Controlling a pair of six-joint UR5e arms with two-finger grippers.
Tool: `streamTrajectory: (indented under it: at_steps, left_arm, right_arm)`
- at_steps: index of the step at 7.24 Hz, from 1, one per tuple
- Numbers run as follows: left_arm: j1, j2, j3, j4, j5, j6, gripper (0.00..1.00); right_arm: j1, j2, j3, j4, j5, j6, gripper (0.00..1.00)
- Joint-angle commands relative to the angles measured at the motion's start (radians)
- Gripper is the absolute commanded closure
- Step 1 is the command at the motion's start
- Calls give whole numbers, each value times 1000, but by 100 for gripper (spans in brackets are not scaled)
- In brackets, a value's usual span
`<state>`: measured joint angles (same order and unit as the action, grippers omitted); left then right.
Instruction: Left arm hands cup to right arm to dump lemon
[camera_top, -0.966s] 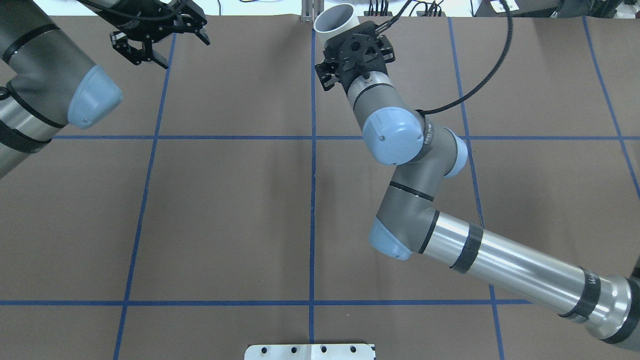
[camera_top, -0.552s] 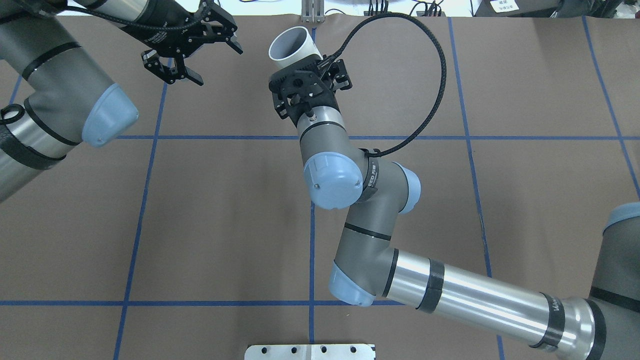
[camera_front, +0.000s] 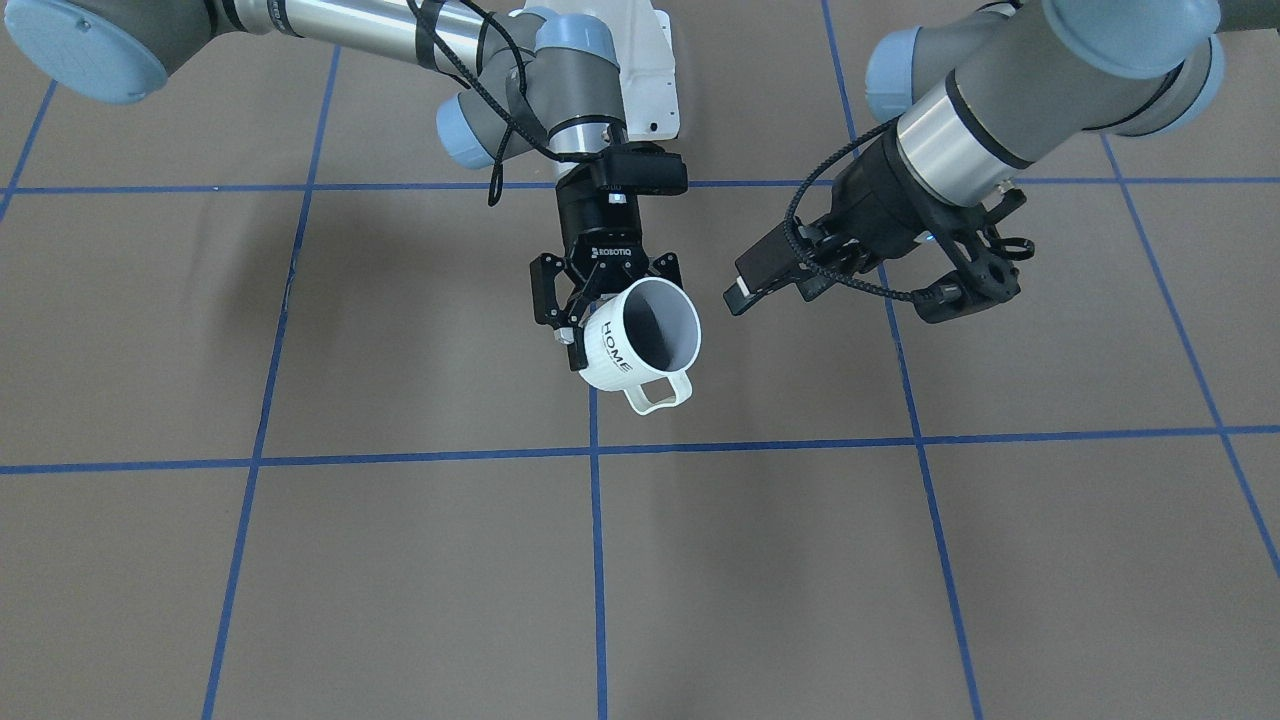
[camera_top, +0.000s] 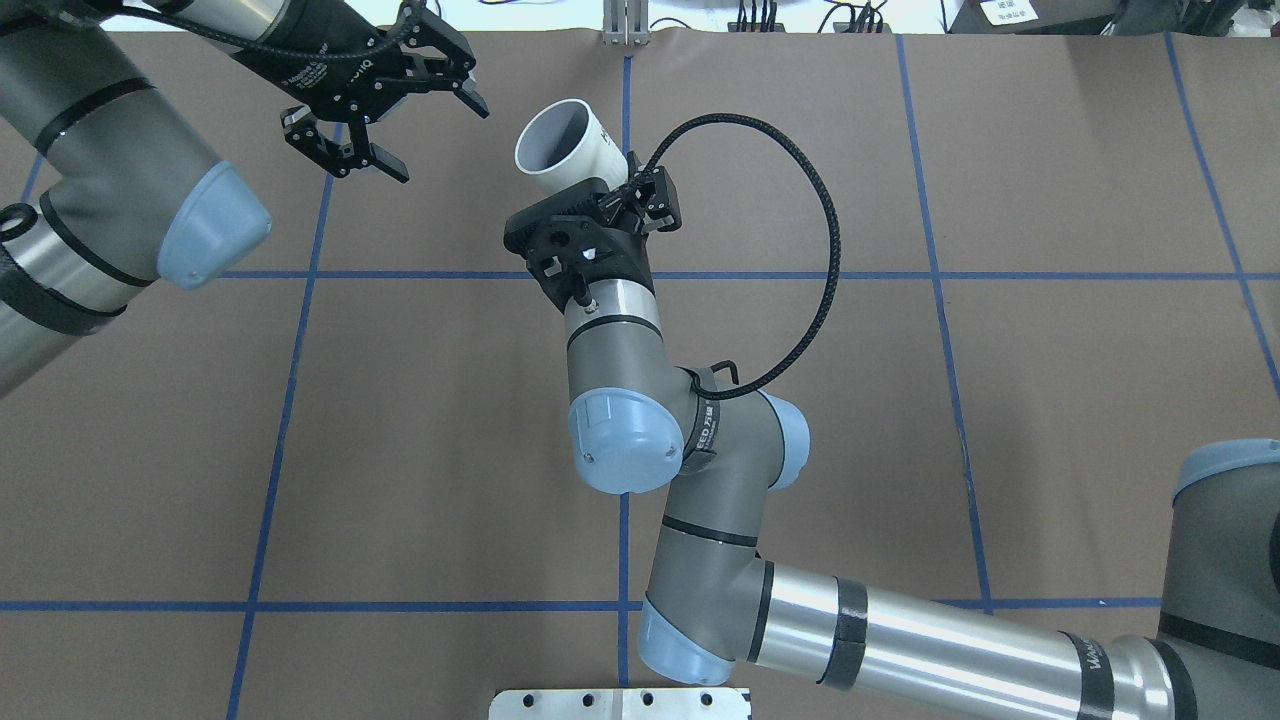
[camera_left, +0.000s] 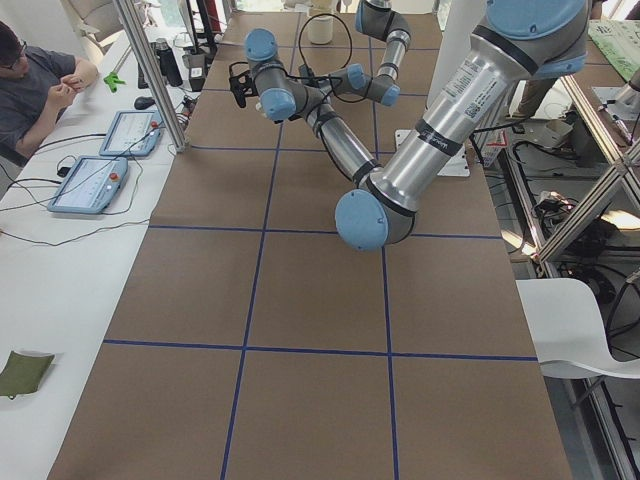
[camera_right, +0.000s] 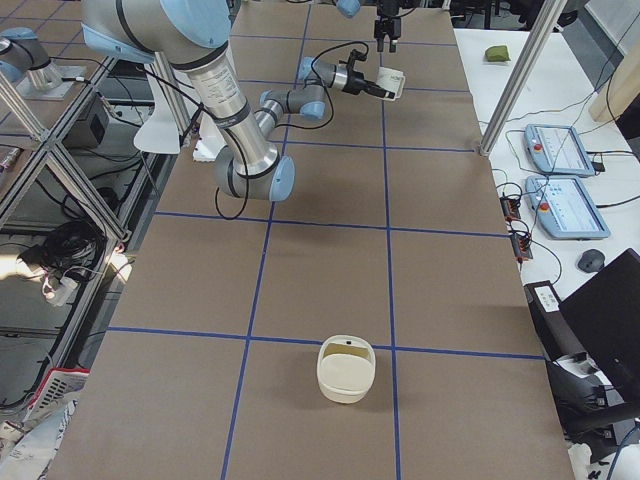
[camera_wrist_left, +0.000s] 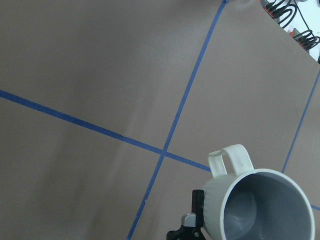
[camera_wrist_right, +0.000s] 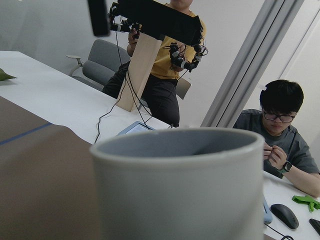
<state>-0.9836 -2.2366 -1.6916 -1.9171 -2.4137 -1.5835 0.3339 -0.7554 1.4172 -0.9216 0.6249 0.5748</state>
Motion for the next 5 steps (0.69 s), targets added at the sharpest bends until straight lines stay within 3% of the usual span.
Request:
streamTrajectory:
  at_steps: [1,5]
  left_arm:
    - [2,-3,6,0,-1,4,1]
    - [29,-15,9,-5,-50,5,11]
  right_arm:
    - [-41,4,2,0,-77,-1,70]
    - [-47,16,-4,0,-85,-33,69]
